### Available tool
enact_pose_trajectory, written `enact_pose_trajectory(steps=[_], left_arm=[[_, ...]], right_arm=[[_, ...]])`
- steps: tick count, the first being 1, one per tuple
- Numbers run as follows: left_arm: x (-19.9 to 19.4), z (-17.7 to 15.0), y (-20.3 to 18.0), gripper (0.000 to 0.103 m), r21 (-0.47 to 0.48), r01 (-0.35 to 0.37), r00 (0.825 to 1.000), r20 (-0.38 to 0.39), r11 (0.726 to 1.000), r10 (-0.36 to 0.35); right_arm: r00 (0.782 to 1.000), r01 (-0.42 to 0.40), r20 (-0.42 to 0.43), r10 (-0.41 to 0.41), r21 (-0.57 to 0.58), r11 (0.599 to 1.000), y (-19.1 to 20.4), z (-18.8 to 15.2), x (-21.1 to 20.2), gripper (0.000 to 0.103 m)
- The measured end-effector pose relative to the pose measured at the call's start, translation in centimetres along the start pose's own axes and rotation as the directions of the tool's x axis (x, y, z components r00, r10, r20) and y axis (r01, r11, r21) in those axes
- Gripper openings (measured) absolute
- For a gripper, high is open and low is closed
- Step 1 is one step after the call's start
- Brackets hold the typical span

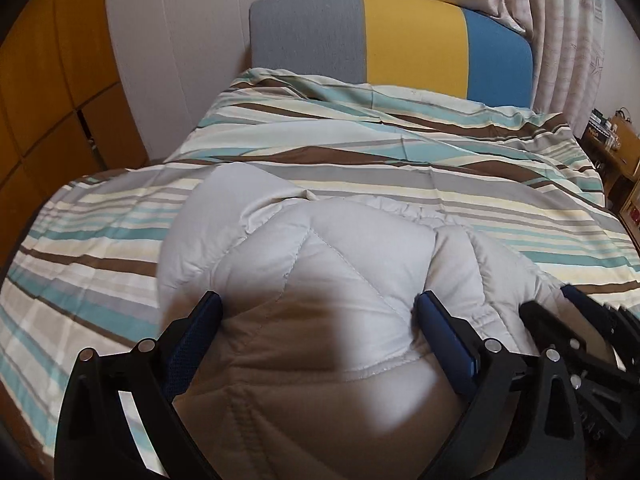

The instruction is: Fold large clothes

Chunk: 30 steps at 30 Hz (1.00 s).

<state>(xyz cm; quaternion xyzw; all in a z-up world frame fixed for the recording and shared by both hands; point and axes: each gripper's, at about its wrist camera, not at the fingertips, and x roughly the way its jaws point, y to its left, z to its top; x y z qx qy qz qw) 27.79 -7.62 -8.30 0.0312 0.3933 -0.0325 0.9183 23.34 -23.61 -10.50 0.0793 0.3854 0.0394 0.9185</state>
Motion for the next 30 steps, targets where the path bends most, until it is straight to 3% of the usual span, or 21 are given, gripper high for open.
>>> enact_pose_trajectory(steps=[11,16,23,30], left_arm=[[4.2,-0.7,0.2,0.1,-0.008,0.016,0.999,-0.029,1.0,-0.017],[4.7,-0.7,0.0,0.1,-0.001,-0.002,1.0,-0.025,1.0,0.002],[1.6,-2.0,0.2,0.1,-0.028,-0.028,0.999,0.029,0.999,0.029],[-3.4,-6.3,1.2,0.1,-0.057,0.001,0.992,0.126,0.998,0.006]], right_arm=[[0.997,0.012,-0.082,-0.01,0.031,0.999,-0.8,-0.1,3.6,0.06],[0.998,0.022,-0.059,-0.019,0.038,0.999,-1.0,-0.5,4.3,0.061],[0.999,0.034,-0.023,-0.033,0.011,0.999,-0.7,-0.8,4.1,0.061],[1.0,0.027,0.005,-0.027,0.007,1.0,-0.6,-1.0,3.5,0.063]])
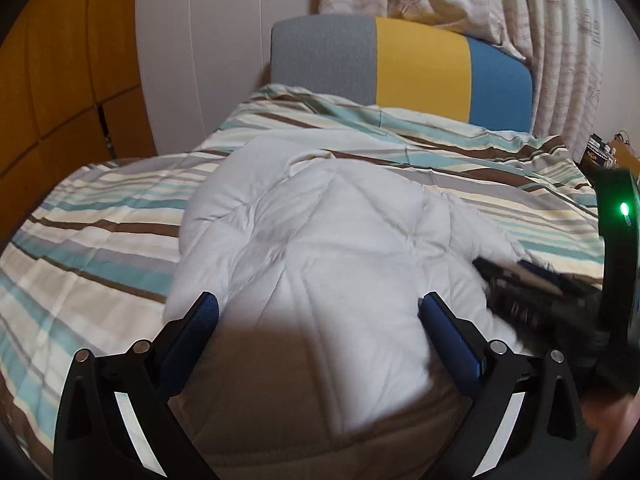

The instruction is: Fold large clothes

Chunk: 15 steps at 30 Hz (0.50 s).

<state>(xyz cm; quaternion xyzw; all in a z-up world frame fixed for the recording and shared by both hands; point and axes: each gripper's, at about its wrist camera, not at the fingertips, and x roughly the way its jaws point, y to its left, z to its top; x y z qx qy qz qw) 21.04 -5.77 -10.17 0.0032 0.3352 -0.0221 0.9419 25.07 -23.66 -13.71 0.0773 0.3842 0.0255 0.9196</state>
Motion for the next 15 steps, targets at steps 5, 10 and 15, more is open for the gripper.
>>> enact_pose_trajectory(steps=[5,10,15], left_arm=[[2.8,0.1,0.9,0.1,-0.038,0.084,0.996,-0.017,0.996,-0.085],[2.8,0.1,1.0,0.1,-0.046,0.114,0.993,-0.013,0.992,-0.115],[-0.6,-0.2,0.7,0.1,-0.025,0.069,0.998,0.009,0.997,-0.069]], right_arm=[[0.999,0.029,0.022,-0.029,0.008,1.0,0.1,0.0,-0.3,0.063],[0.998,0.005,0.057,-0.007,0.026,1.0,-0.2,-0.3,-1.3,0.068],[0.996,-0.004,0.088,0.005,-0.016,1.0,0.2,-1.4,-4.7,0.08]])
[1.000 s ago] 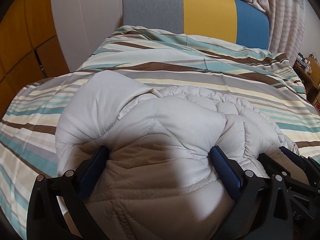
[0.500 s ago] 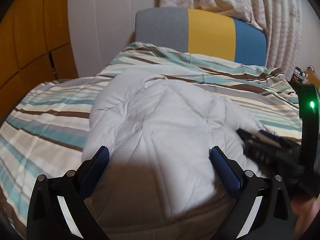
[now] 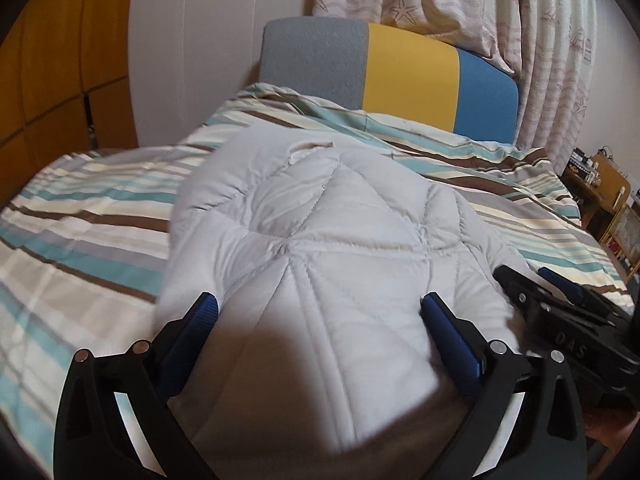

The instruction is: Fold large clothes

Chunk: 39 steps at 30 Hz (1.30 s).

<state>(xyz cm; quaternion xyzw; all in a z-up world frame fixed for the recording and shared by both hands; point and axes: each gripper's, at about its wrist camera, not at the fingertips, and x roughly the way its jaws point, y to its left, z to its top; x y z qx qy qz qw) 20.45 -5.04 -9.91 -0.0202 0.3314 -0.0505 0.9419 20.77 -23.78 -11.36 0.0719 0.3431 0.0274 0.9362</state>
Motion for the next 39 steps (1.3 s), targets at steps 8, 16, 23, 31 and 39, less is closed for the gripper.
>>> enact_pose_trajectory(steps=[8,16,23,31,39], left_arm=[[-6.3,-2.8,-0.3,0.1,0.026,-0.07,0.996,0.057,0.997,0.068],[-10.9,-5.7,0.1,0.1,0.051,-0.093,0.995,0.048,0.994,0.091],[-14.7,-7.6,0.9,0.1,0.012,-0.116,0.993,0.031,0.993,0.115],[-18.0,-9.0,1.9,0.1,-0.049,-0.119,0.992,0.032,0.992,0.12],[-20.6,-9.3,1.2,0.1,-0.022,-0.116,0.986,0.114,0.993,0.117]], right_arm=[[1.0,0.003,-0.007,-0.003,0.012,1.0,0.8,-2.4,-6.5,0.095],[0.999,-0.037,-0.026,0.038,0.031,0.999,1.8,-5.2,-11.3,0.101],[0.999,-0.044,0.017,0.044,0.0,0.999,2.9,-7.2,-16.1,0.101],[0.996,-0.065,0.068,0.063,0.016,0.998,3.3,-9.6,-20.9,0.101],[0.992,-0.034,0.125,0.033,0.001,0.999,3.1,-10.4,-23.0,0.101]])
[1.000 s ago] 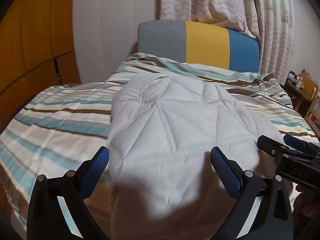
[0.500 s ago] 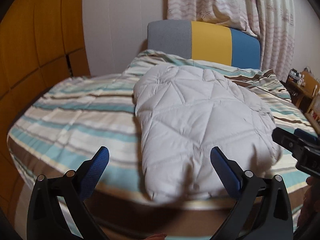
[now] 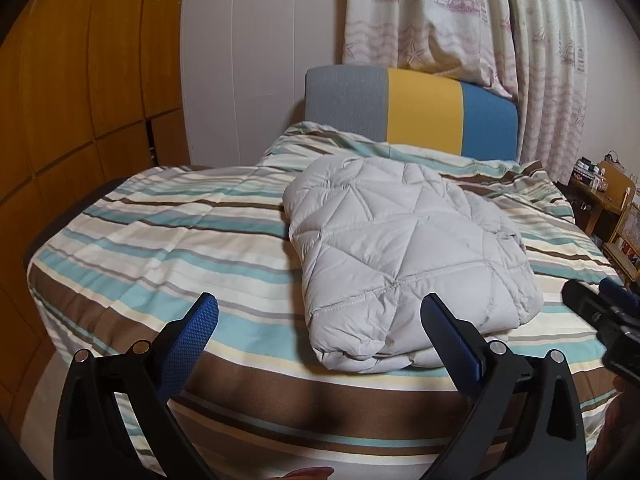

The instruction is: Fold large clothes

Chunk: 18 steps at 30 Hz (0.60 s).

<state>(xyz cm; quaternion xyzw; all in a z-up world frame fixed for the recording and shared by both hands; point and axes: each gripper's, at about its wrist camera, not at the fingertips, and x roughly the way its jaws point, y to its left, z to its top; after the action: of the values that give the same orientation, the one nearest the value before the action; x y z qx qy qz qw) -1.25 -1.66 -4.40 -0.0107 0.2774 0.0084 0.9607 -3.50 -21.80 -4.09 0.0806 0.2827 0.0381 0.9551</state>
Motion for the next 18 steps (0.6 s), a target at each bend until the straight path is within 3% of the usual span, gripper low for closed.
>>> enact_pose_trajectory(steps=[18], left_arm=[[-0.47,0.01,-0.44,0.1,-0.01,0.039,0.999,0.001,0.999,-0.039]], right_arm=[[1.0,-0.027,-0.016,0.027,0.03,0.999,-0.74,-0.22,-0.37,0.101]])
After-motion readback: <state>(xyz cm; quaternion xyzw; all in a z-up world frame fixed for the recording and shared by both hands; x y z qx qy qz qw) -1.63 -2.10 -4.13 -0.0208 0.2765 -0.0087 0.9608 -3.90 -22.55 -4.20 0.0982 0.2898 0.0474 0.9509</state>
